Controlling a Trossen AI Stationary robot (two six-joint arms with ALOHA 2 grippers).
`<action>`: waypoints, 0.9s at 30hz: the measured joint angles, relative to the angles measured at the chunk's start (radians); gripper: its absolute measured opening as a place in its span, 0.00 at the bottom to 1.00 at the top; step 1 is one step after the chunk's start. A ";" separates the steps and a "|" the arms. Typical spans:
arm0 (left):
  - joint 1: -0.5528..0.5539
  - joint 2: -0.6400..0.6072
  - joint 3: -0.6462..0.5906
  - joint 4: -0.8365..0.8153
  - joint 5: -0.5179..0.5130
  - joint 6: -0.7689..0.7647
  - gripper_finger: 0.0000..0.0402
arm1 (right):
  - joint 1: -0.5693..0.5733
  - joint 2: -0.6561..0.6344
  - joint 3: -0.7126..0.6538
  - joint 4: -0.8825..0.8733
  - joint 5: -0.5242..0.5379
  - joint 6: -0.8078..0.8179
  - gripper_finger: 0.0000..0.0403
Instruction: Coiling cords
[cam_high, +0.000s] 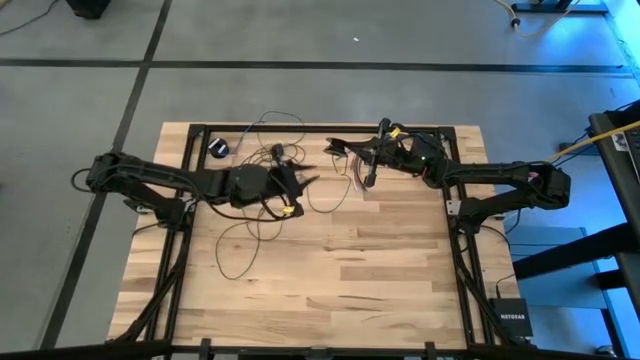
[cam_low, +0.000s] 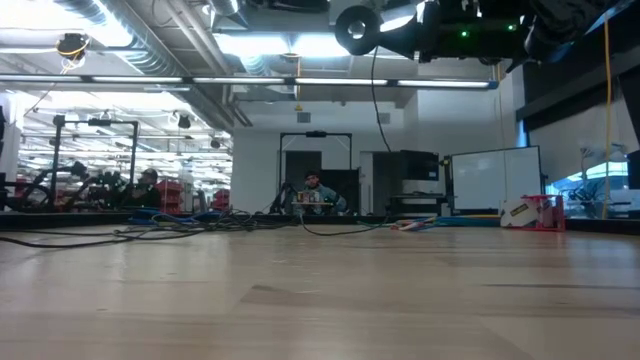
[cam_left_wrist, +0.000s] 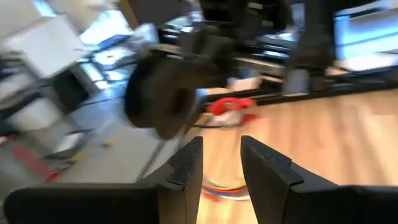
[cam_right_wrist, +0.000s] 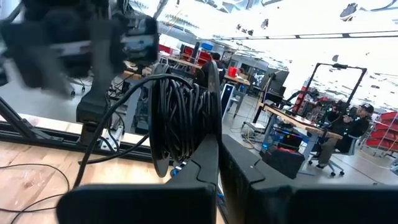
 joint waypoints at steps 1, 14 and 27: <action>0.001 0.014 0.000 0.009 0.042 -0.003 0.25 | 0.000 0.000 0.000 0.002 0.000 0.000 0.02; 0.045 0.237 0.001 0.277 0.132 0.077 0.25 | 0.000 0.000 -0.001 0.002 0.000 0.000 0.02; 0.099 0.292 0.030 0.297 0.131 0.054 0.25 | 0.000 0.000 -0.002 0.001 0.000 0.000 0.02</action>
